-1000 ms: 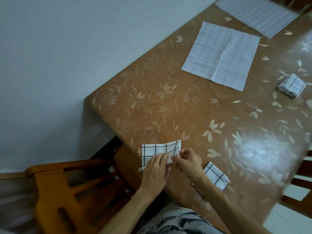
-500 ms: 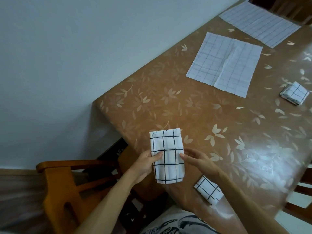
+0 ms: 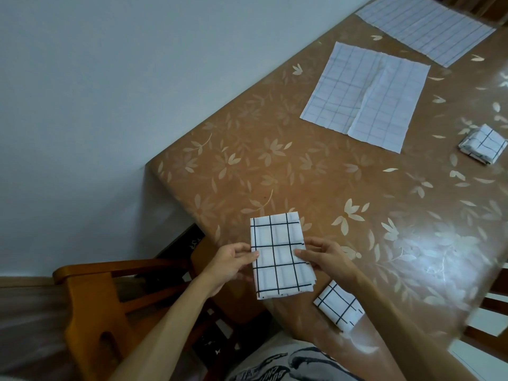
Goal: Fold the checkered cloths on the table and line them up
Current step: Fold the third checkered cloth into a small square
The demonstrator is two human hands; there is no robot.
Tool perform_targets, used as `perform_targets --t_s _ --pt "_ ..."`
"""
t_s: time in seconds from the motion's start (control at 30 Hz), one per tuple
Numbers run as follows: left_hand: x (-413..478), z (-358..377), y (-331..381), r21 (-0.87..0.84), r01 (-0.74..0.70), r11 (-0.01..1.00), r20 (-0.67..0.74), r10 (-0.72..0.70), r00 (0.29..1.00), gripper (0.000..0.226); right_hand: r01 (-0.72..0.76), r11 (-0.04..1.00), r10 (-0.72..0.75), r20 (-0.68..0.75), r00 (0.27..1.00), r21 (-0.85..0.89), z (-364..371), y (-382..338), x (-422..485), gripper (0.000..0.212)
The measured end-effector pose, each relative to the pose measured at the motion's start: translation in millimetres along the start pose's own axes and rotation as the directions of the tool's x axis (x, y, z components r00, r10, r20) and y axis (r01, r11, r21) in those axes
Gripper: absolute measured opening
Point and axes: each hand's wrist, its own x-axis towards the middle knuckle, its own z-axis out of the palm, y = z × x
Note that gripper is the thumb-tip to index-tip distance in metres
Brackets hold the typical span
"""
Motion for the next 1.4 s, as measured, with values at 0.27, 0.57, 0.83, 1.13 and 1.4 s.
perform_targets --t_s 0.27,0.57,0.83,1.13,1.4 --pt "3 -1 1 -0.028 -0.005 1.0 0.084 0.007 0.996 0.042 0.007 0.987 0.003 -0.059 0.998 0.163 0 10 7 0.024" --pt "11 -1 6 -0.118 0.013 0.993 -0.077 -0.023 0.997 0.021 -0.013 0.996 0.016 -0.035 0.999 0.092 -2 9 11 0.029" --pt "15 0 2 -0.113 -0.026 0.993 -0.075 0.018 0.997 0.021 -0.025 0.993 0.029 -0.027 0.999 0.112 -1 8 14 0.023" --pt "46 -1 7 0.329 -0.147 0.933 -0.263 0.24 0.934 0.028 -0.001 0.963 -0.039 -0.144 0.989 -0.269 2 15 55 0.035" --pt "92 7 -17 0.98 -0.19 0.055 0.12 0.598 0.793 0.077 -0.01 0.909 -0.142 -0.333 0.932 -0.416 7 21 101 0.03"
